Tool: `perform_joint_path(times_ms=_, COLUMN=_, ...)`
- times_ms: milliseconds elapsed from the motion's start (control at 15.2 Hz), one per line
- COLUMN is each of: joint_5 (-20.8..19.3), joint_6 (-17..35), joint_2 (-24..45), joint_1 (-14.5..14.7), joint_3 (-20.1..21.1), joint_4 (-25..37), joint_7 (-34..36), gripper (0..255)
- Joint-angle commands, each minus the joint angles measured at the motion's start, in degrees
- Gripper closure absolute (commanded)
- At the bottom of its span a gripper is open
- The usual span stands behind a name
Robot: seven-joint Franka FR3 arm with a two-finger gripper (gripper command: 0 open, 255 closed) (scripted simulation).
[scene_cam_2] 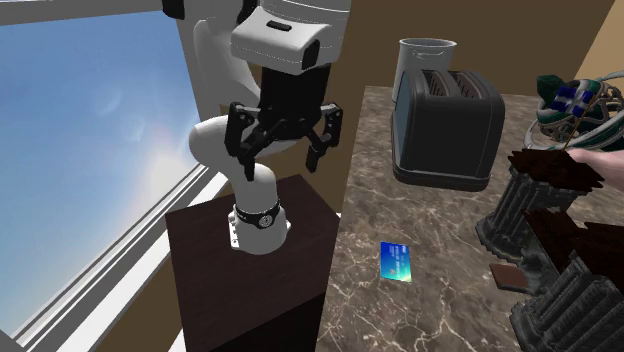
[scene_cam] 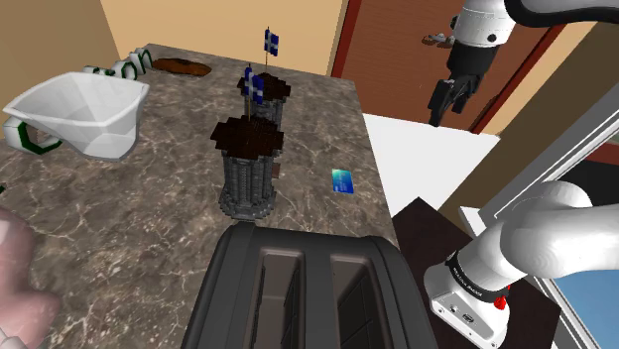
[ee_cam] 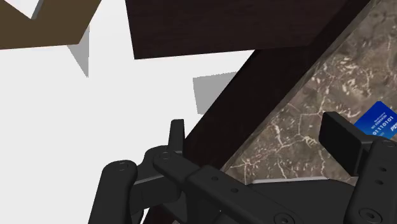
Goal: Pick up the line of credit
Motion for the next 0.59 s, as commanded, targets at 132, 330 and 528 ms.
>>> perform_joint_path(times_ms=132, joint_5=2.31, joint_6=3.58, joint_2=-0.39, joint_1=-0.26, joint_3=2.31, joint_4=-2.82, joint_7=5.56, gripper=0)
perform_joint_path(times_ms=330, joint_5=5.62, joint_6=9.45, joint_2=0.08, joint_1=-0.6, joint_3=6.0, joint_4=-6.31, joint_7=13.8, gripper=0)
perform_joint_path(times_ms=528, joint_5=8.59, joint_6=15.86, joint_2=1.92, joint_1=-1.02, joint_3=9.95, joint_4=-8.81, joint_7=21.94, gripper=0)
